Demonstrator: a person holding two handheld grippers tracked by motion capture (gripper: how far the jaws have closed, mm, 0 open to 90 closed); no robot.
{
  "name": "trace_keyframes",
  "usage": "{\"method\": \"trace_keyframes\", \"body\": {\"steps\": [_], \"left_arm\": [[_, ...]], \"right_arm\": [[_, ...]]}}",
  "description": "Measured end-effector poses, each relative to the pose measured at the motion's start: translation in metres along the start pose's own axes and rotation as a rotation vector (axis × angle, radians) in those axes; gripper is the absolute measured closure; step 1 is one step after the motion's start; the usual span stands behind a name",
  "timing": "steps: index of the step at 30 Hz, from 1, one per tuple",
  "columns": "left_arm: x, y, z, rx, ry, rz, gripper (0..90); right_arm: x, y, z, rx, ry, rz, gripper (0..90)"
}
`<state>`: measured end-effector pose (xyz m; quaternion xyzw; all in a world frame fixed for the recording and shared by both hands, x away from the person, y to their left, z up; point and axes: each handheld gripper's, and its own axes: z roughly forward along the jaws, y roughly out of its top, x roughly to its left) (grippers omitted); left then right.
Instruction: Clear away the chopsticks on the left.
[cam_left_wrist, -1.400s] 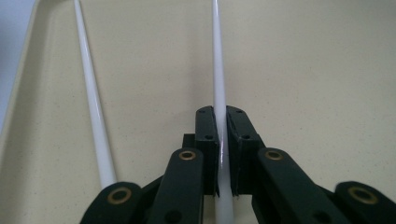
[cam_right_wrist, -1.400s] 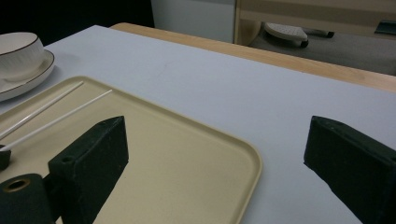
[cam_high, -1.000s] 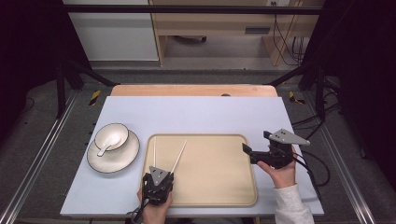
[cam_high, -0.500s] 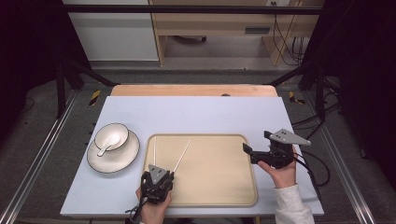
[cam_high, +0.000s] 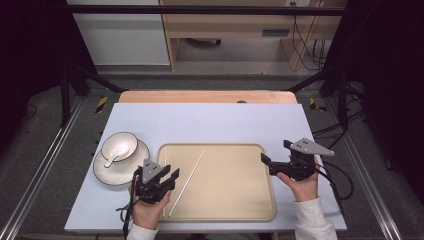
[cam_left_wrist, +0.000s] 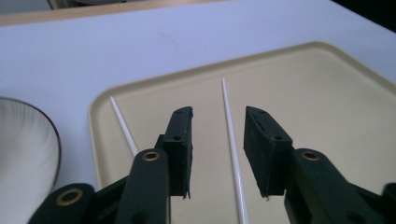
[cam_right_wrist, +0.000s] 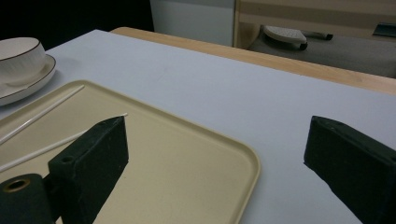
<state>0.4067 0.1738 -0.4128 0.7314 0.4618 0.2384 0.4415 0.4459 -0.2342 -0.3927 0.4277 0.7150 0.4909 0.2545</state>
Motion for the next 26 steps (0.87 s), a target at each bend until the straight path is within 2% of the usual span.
{"method": "trace_keyframes", "body": {"steps": [2, 3, 5, 6, 7, 8, 9, 11, 14, 15, 18, 21, 26], "left_arm": [[0.002, 0.003, -0.002, -0.004, -0.001, 0.009, 57.5], [0.008, 0.009, -0.007, -0.012, -0.005, 0.039, 56.1], [0.011, 0.012, -0.009, -0.016, -0.015, 0.051, 54.0], [0.02, 0.014, -0.014, -0.02, -0.03, 0.072, 52.1], [0.024, 0.014, -0.017, -0.024, -0.039, 0.075, 50.8], [0.024, 0.014, -0.017, -0.024, -0.039, 0.075, 49.2], [0.029, 0.014, -0.019, -0.027, -0.047, 0.076, 49.2], [0.041, 0.01, -0.026, -0.038, -0.058, 0.07, 43.5], [0.051, 0.005, -0.032, -0.047, -0.054, 0.075, 39.4], [0.058, 0.001, -0.035, -0.056, -0.05, 0.068, 34.7], [0.069, -0.004, -0.037, -0.055, -0.058, 0.053, 30.3], [0.075, -0.01, -0.039, -0.058, -0.053, 0.045, 27.2], [0.081, -0.015, -0.039, -0.043, -0.037, 0.055, 24.0]], "right_arm": [[0.0, 0.0, 0.0, 0.0, 0.0, -0.001, 6.7], [0.0, 0.0, -0.001, 0.001, -0.002, 0.001, 6.7], [0.0, 0.0, -0.001, 0.001, -0.002, 0.002, 6.7], [-0.001, 0.001, -0.002, -0.003, -0.001, 0.003, 6.6], [-0.001, 0.001, -0.003, -0.003, -0.001, 0.001, 6.6], [-0.001, 0.001, -0.003, -0.003, -0.001, 0.001, 6.6], [-0.002, 0.001, -0.003, -0.007, -0.003, 0.006, 6.6], [-0.003, 0.001, -0.005, -0.012, -0.006, 0.007, 6.4], [-0.004, 0.001, -0.005, -0.013, -0.008, 0.01, 6.4], [-0.005, 0.0, -0.004, -0.012, -0.009, 0.011, 6.3], [-0.004, -0.001, -0.003, -0.011, -0.009, 0.016, 6.2], [-0.004, -0.001, -0.002, -0.004, -0.007, 0.01, 6.2], [-0.004, -0.001, -0.002, -0.004, -0.006, 0.008, 6.0]]}}
